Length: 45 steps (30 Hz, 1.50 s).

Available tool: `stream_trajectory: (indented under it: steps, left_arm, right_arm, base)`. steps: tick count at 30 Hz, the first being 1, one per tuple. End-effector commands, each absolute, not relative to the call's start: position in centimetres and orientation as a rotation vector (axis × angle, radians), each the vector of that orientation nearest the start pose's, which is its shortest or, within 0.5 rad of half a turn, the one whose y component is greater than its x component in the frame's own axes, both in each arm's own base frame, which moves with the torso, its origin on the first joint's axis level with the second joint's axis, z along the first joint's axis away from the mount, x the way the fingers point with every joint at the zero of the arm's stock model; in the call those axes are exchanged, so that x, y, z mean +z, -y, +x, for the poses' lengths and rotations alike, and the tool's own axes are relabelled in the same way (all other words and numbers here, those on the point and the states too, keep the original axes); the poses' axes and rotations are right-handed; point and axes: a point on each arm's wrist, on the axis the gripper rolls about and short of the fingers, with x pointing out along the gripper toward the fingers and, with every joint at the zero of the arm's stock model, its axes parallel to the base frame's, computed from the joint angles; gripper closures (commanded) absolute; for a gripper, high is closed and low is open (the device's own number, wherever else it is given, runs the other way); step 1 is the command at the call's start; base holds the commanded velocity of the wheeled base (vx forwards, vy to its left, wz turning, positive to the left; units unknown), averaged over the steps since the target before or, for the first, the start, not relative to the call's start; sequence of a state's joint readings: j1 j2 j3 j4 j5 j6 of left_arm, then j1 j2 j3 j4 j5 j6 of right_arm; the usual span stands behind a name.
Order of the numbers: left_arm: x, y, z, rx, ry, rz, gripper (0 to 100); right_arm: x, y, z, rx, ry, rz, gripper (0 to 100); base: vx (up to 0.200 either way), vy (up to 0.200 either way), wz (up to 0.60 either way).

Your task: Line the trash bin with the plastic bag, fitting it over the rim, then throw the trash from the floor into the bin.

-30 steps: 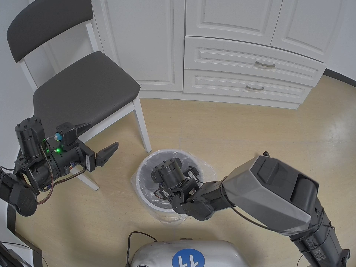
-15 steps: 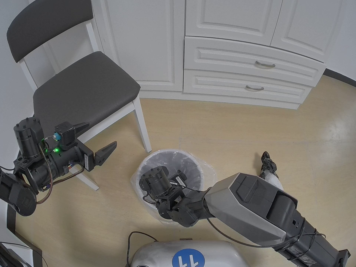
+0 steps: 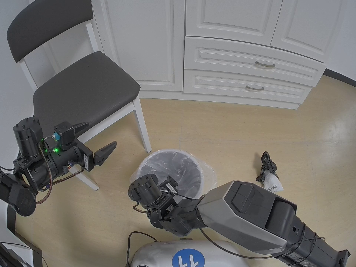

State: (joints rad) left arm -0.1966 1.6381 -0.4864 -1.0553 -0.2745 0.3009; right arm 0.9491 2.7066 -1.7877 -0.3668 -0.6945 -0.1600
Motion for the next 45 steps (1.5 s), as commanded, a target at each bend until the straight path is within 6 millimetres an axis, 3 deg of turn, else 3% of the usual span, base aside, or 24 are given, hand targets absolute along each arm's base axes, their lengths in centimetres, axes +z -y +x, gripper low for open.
stream_trajectory:
  steps: [1, 5, 10, 14, 19, 24, 35, 45]
  left_arm:
    - [16.1, 5.7, 25.5, -0.481, -0.024, 0.291, 0]
    - [16.1, 5.6, 25.6, -0.477, -0.024, 0.290, 0]
    - [16.1, 5.5, 25.6, -0.473, -0.024, 0.289, 0]
    - [16.2, 5.5, 25.7, -0.473, -0.023, 0.290, 0]
    - [16.1, 5.5, 25.8, -0.472, -0.026, 0.291, 0]
    - [16.1, 5.5, 25.8, -0.472, -0.026, 0.291, 0]
    - [16.1, 5.6, 25.7, -0.474, -0.025, 0.294, 0]
    - [16.1, 5.5, 25.6, -0.472, -0.024, 0.294, 0]
  right_arm:
    - [-0.4, -41.6, 30.7, 0.290, -0.349, -0.552, 0]
    - [1.0, -41.2, 30.5, 0.288, -0.343, -0.537, 0]
    - [1.1, -39.6, 32.4, 0.237, -0.356, -0.520, 0]
    - [0.1, -37.4, 34.7, 0.175, -0.391, -0.530, 0]
    - [-1.5, -36.3, 35.1, 0.159, -0.437, -0.566, 0]
    - [-2.2, -35.4, 34.1, 0.167, -0.489, -0.616, 0]
    - [1.2, -34.2, 29.6, 0.229, -0.510, -0.615, 0]
    - [1.1, -34.2, 26.5, 0.311, -0.543, -0.623, 0]
  base:
    - [0.000, 0.000, 0.00]
    - [0.000, 0.000, 0.00]
    - [0.000, 0.000, 0.00]
    - [0.000, 0.000, 0.00]
    - [0.000, 0.000, 0.00]
    - [0.000, 0.000, 0.00]
    - [0.000, 0.000, 0.00]
    - [0.000, 0.000, 0.00]
